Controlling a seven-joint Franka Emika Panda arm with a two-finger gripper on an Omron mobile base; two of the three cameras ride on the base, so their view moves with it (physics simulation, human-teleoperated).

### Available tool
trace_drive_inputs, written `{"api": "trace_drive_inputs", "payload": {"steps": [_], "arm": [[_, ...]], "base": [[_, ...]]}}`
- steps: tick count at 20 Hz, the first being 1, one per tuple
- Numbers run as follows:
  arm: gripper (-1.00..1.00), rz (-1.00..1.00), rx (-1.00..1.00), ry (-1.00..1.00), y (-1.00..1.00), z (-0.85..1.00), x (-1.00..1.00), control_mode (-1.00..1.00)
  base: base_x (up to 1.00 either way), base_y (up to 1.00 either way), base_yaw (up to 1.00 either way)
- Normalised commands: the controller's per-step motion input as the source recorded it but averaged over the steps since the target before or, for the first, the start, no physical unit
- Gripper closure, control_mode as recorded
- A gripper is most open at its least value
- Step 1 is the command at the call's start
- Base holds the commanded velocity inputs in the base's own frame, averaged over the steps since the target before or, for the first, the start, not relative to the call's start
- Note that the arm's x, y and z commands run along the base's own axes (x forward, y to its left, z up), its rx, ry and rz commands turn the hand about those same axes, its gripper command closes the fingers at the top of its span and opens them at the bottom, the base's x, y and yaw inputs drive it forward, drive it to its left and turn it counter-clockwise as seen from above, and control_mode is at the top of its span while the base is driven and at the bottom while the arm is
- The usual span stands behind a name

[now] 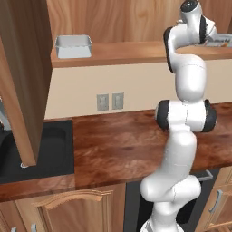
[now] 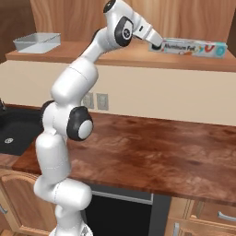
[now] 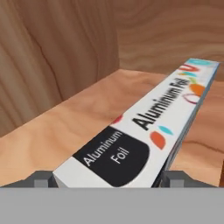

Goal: Retrieve the tupperware and aluminum foil from the cabinet and place them on the dining counter near the plate with lemon wedge and broccoli to prepare for storing leftovers.

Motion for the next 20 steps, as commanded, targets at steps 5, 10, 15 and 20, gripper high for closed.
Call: {"api": "trace_drive_inputs", "payload": {"steps": [5, 10, 15, 20], "arm": [[1.0, 0.02, -0.14, -0.22, 0.73, -0.13, -0.88, -1.0], [1.0, 0.03, -0.16, -0.25, 0.91, -0.31, -0.9, -1.0], [1.0, 0.09, -0.06, -0.16, 0.59, -0.06, -1.0, -1.0], [1.0, 0.17, 0.0, -0.01, 0.2, 0.19, -1.0, -1.0]], "base": [[0.0, 0.0, 0.0], [0.0, 0.0, 0.0], [0.0, 0.0, 0.0], [0.0, 0.0, 0.0]]}}
